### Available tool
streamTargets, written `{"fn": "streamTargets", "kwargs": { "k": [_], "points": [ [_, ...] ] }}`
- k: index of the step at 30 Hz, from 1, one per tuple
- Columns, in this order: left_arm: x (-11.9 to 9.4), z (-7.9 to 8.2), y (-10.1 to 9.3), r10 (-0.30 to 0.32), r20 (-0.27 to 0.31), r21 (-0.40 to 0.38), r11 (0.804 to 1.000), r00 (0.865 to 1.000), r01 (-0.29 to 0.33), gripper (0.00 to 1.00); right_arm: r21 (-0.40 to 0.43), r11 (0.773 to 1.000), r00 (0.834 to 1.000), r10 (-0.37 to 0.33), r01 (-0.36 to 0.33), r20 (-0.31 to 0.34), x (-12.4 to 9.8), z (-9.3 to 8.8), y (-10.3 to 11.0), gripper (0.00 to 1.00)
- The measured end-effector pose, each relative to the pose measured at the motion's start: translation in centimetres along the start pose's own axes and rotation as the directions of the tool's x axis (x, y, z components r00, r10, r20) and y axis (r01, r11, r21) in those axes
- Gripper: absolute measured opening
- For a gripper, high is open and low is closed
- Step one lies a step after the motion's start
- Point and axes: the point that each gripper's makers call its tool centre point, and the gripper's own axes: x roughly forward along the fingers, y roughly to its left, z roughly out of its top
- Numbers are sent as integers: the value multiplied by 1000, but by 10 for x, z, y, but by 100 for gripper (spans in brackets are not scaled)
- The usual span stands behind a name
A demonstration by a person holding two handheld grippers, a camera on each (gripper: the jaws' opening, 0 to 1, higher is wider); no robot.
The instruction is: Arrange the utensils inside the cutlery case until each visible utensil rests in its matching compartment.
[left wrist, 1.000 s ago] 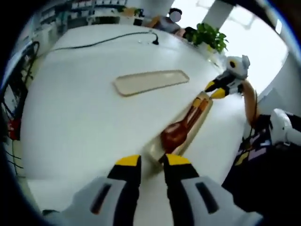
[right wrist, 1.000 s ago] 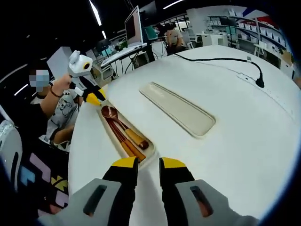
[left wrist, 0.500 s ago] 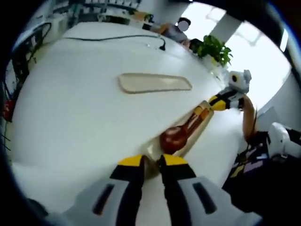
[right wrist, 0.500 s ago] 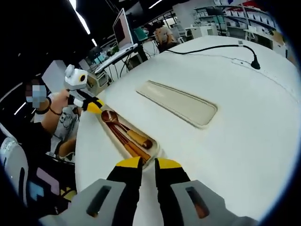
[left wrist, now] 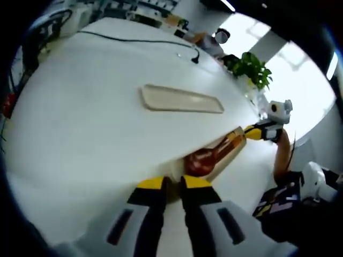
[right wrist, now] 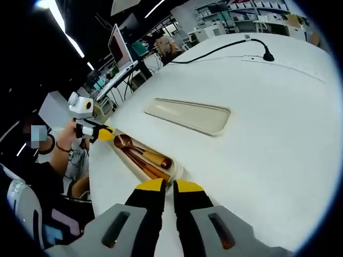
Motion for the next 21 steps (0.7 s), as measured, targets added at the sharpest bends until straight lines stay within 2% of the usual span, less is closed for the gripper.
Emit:
{"fn": "streamTargets", "kwargs": {
  "k": [5, 10, 21],
  "points": [
    [6, 9, -7, -9, 3, 34, 999, 1000, 9, 10, 11, 1000, 999, -14, 14, 36, -14, 1, -4, 4],
    [17, 19, -21, -43, -6, 73, 996, 999, 44, 10, 29, 999, 997, -44, 43, 65, -29, -1, -14, 3],
    [42, 38, -44, -88, -40, 124, 988, 995, 92, 10, 77, 994, 992, -85, 77, 98, -56, -19, -34, 3]
  ]
}}
